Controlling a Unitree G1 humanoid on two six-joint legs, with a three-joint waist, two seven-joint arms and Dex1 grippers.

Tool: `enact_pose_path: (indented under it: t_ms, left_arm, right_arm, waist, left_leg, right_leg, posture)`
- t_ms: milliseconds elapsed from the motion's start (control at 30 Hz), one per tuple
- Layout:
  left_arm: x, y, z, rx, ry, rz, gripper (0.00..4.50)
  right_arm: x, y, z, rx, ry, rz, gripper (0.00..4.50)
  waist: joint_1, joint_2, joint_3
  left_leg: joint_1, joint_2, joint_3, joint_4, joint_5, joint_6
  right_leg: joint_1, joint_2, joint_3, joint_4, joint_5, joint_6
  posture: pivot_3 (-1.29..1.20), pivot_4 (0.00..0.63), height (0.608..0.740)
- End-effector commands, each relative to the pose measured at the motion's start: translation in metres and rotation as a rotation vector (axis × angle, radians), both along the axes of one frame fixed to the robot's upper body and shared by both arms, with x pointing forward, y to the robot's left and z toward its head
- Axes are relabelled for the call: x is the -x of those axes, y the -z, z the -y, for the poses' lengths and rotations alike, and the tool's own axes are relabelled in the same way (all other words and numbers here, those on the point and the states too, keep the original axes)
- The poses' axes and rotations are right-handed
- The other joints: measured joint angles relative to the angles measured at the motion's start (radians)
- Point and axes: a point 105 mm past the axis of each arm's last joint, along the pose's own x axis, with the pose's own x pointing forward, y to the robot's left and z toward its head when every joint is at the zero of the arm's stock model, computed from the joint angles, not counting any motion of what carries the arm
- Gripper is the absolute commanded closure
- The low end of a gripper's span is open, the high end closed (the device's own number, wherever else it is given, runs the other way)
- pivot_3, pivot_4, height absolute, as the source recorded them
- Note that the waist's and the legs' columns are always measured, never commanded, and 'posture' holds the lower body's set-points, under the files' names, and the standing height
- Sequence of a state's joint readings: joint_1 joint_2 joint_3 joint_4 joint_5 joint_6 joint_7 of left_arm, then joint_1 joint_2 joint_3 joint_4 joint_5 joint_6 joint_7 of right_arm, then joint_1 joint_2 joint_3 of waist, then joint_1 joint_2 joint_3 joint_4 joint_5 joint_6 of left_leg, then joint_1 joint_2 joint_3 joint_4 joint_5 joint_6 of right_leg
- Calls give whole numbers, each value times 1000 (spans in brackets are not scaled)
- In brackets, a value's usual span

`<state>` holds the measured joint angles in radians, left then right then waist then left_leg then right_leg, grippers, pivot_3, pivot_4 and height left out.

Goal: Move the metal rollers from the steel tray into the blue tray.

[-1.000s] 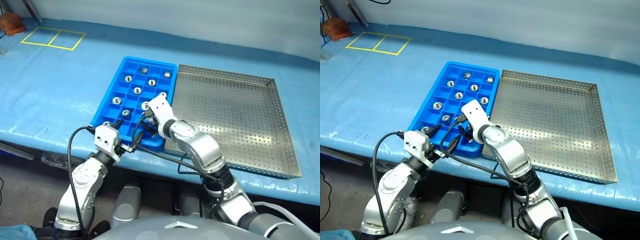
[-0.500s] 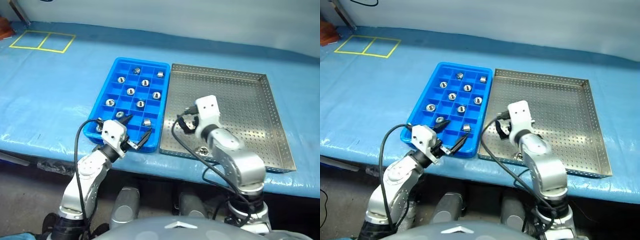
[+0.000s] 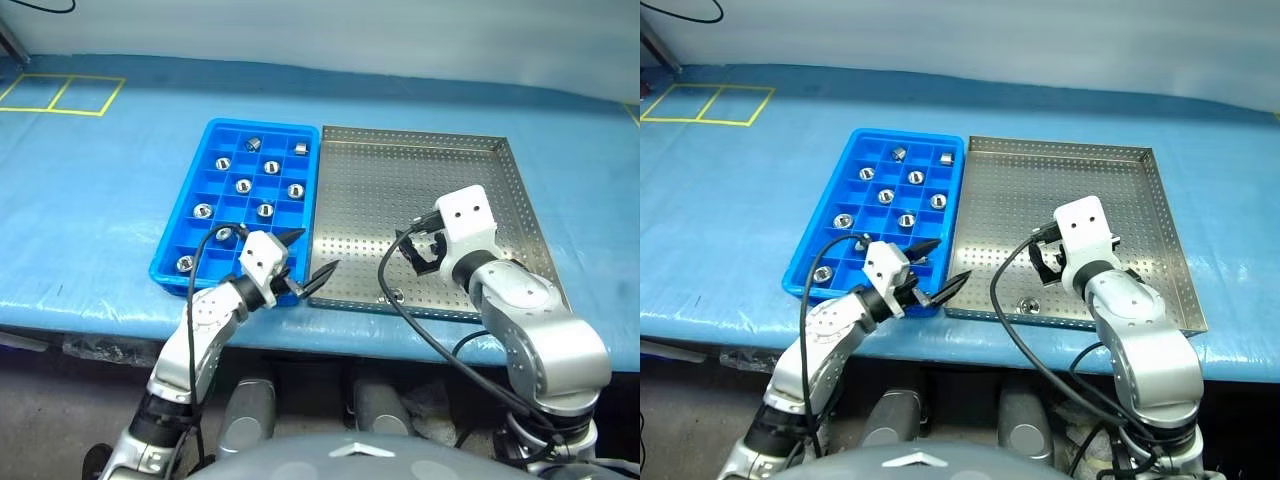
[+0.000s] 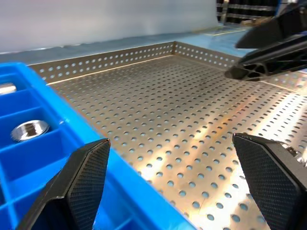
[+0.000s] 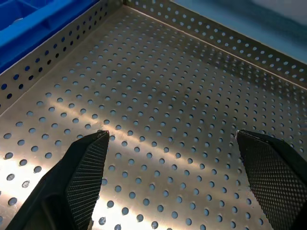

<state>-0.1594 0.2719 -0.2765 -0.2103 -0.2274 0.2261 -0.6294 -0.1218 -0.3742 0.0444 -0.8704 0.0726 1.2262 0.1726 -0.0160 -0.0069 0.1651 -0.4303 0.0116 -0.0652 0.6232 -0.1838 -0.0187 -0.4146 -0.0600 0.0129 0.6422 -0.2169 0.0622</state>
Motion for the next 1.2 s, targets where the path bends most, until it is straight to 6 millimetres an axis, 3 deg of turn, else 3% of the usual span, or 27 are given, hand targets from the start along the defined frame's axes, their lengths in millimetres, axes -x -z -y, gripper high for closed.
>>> enact_pose_path:
  t_ms: [33, 200, 367, 567, 833, 1200]
  left_arm:
    - [-10, -20, 26, -42, 173, 107, 0]
    - [-29, -27, 50, -216, 400, 183, 0]
    - [-47, -29, 61, -379, 539, 258, 0]
    - [-53, -29, 74, -549, 706, 382, 0]
    - [-47, -6, 69, -908, 965, 606, 0]
    - [-42, 5, 65, -1100, 1152, 781, 0]
  right_arm:
    - [14, -6, -19, -4, -115, 111, 20]
    - [34, 7, -16, -44, -122, 116, 20]
    - [50, 15, -4, -85, -85, 104, 20]
    - [61, 21, 3, -88, -56, 87, 20]
    - [64, 23, -1, -116, -26, 96, 20]
    - [65, 29, -14, -175, -3, 99, 20]
  waist:
    - [-1, 0, 0]
    - [-24, -1, 0]
    - [-54, -1, 0]
    - [-84, -3, 2]
    - [-127, -3, 2]
    - [-182, -4, 3]
  left_leg:
    - [0, 0, 0, 1, 0, 0]
    - [-1, -2, 2, 4, -1, 2]
    - [0, -1, 2, 4, -1, 2]
    - [-1, -1, 3, 4, -1, 2]
    - [-1, -1, 4, 4, -2, 3]
    - [-1, -1, 4, 4, -2, 3]
  right_leg:
    - [0, 0, 0, 0, 0, 0]
    - [2, -1, 3, -2, 2, 4]
    - [2, 0, 3, -1, 2, 5]
    - [1, 0, 4, -1, 2, 5]
    - [0, 0, 6, -1, 2, 5]
    - [0, -1, 6, -1, 1, 6]
  posture:
    - [-62, 150, 740]
    - [-130, 150, 740]
    - [-205, 150, 740]
    - [-262, 150, 740]
    - [-310, 150, 740]
    - [-357, 150, 740]
